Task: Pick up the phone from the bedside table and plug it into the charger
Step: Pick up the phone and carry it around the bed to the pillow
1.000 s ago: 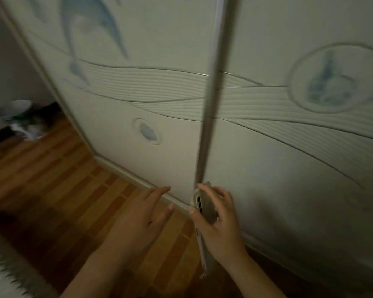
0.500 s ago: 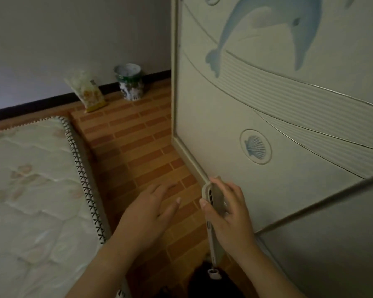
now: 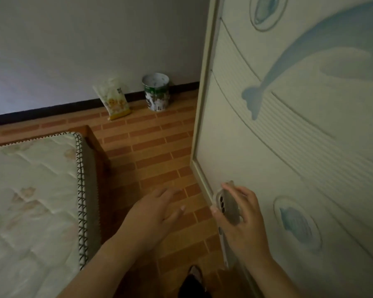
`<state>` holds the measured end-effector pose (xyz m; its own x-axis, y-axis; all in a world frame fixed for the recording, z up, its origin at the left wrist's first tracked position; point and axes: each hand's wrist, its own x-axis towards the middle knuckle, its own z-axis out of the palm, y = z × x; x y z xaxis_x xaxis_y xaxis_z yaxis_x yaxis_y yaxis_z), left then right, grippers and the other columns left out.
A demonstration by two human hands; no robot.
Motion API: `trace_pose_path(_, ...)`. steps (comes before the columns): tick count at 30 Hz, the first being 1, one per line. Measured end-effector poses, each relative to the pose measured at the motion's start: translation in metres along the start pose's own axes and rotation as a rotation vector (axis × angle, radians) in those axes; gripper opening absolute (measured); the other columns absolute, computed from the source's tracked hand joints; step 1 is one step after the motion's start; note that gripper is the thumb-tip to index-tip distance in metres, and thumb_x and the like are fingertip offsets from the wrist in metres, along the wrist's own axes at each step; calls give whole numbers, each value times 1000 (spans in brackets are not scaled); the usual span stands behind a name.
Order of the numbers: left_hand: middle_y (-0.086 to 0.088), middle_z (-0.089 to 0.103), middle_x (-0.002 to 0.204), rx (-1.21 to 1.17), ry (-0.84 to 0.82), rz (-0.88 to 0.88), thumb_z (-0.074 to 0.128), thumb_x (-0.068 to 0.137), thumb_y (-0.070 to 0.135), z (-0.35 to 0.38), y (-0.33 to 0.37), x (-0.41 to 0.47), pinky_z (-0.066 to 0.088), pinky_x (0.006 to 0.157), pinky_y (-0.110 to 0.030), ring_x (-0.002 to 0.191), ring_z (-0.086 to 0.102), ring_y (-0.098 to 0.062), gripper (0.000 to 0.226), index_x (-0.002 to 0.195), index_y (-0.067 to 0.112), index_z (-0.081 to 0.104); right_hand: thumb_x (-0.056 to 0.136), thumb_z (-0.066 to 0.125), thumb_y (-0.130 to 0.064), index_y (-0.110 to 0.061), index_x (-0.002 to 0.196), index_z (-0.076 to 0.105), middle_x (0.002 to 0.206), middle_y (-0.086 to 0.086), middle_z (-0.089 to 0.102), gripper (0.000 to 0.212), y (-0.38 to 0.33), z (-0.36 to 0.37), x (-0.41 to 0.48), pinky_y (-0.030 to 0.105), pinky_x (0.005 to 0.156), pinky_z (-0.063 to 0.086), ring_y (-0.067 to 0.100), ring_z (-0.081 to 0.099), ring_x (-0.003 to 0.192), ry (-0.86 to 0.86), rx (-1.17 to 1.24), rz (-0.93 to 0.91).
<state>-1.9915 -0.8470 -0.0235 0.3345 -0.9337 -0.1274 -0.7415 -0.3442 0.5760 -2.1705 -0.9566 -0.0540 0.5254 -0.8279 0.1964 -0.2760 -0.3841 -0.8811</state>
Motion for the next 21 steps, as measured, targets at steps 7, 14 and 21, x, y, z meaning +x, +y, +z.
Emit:
trace_pose_path(7, 10, 41, 138, -19, 74, -124, 33, 85, 59, -33, -36, 73, 43, 96, -30, 114, 46, -6, 52, 133, 38, 34, 69, 62, -55, -50, 114, 50, 120, -6, 44, 47, 8, 40, 111, 1, 78, 40, -3, 44, 111, -144, 27, -21)
trace_pose_path(14, 4, 43, 138, -18, 252, -339, 41, 89, 50, -91, -133, 128, 41, 94, -31, 119, 47, -16, 49, 133, 29, 40, 68, 55, -68, -59, 114, 48, 124, -9, 40, 48, -10, 137, 231, 12, 90, 41, 5, 43, 117, -336, 44, -115)
trace_pose_path(21, 4, 42, 139, 28, 366, -337, 40, 90, 50, -191, -214, 226, 42, 93, -32, 119, 46, -17, 50, 135, 29, 36, 68, 56, -66, -66, 111, 44, 124, -14, 36, 45, -45, 239, 364, 18, 81, 50, -4, 42, 113, -386, 30, -197)
